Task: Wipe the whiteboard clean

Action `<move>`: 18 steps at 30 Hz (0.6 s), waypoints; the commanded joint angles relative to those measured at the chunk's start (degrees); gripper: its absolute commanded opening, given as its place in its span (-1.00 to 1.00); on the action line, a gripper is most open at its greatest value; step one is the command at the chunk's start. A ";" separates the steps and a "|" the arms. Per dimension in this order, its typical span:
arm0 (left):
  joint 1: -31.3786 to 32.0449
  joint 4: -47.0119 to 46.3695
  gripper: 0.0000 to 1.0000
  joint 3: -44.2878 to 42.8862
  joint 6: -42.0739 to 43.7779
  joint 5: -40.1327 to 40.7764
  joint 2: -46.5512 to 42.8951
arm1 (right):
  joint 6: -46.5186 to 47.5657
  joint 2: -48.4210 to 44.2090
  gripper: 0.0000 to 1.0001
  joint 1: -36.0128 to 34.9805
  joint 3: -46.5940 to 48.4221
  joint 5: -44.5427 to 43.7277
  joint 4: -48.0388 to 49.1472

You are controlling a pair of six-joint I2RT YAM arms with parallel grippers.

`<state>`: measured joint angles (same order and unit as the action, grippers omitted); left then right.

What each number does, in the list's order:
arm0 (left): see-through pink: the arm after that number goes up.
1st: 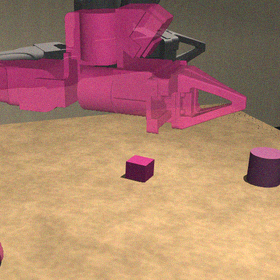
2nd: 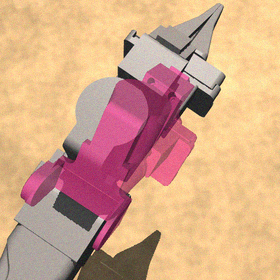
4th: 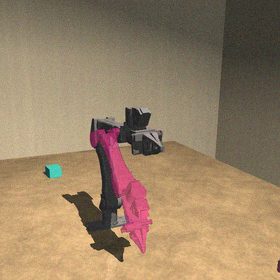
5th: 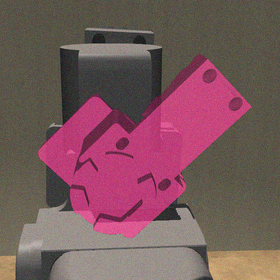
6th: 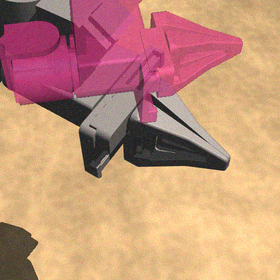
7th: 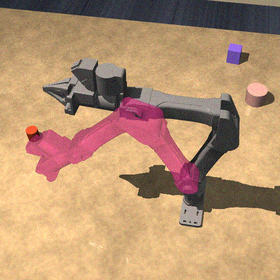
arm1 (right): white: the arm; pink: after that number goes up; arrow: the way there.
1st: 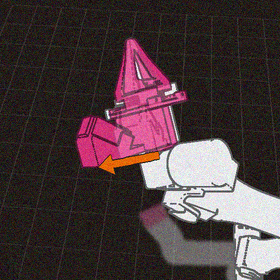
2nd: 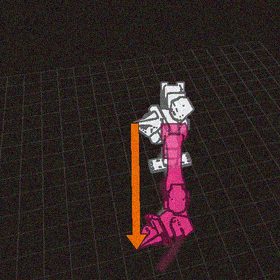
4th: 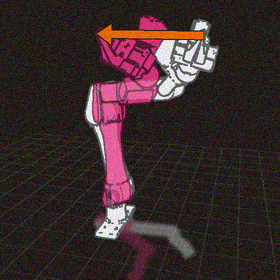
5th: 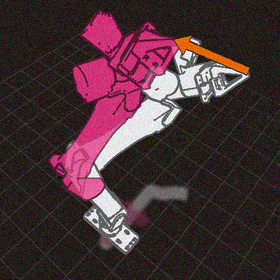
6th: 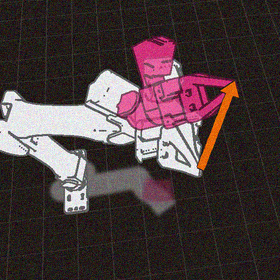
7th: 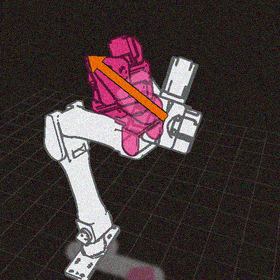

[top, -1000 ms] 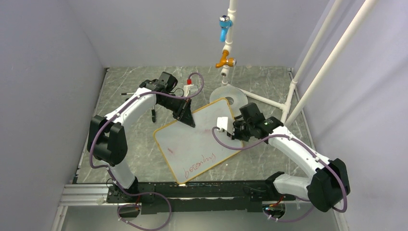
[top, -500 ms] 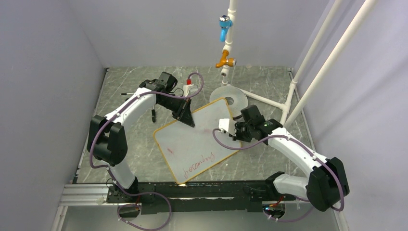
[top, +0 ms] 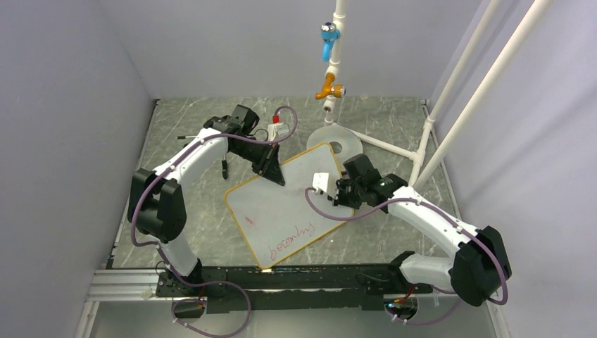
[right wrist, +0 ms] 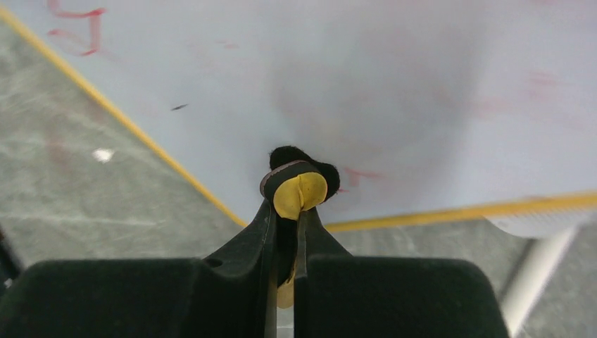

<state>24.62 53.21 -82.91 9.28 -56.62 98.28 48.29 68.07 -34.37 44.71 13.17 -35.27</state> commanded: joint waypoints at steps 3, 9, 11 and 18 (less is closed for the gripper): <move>0.48 0.22 -1.00 -1.63 0.13 -8.42 -3.26 | -4.54 0.33 -1.00 3.82 5.21 -10.16 10.44; 0.36 0.32 -1.00 -1.81 0.23 -8.40 -3.27 | 0.59 -0.76 -1.00 3.11 1.63 -3.88 4.74; 0.27 0.31 -1.00 -1.81 0.26 -8.42 -3.33 | 3.48 -0.60 -1.00 0.84 -1.05 -3.25 2.19; 0.34 0.39 -1.00 -1.99 0.23 -8.42 -3.02 | 2.08 1.23 -1.00 -2.28 -2.47 -2.02 0.90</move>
<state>24.34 53.74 -82.91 8.82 -55.55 98.28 50.59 68.38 -35.97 41.60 9.30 -33.69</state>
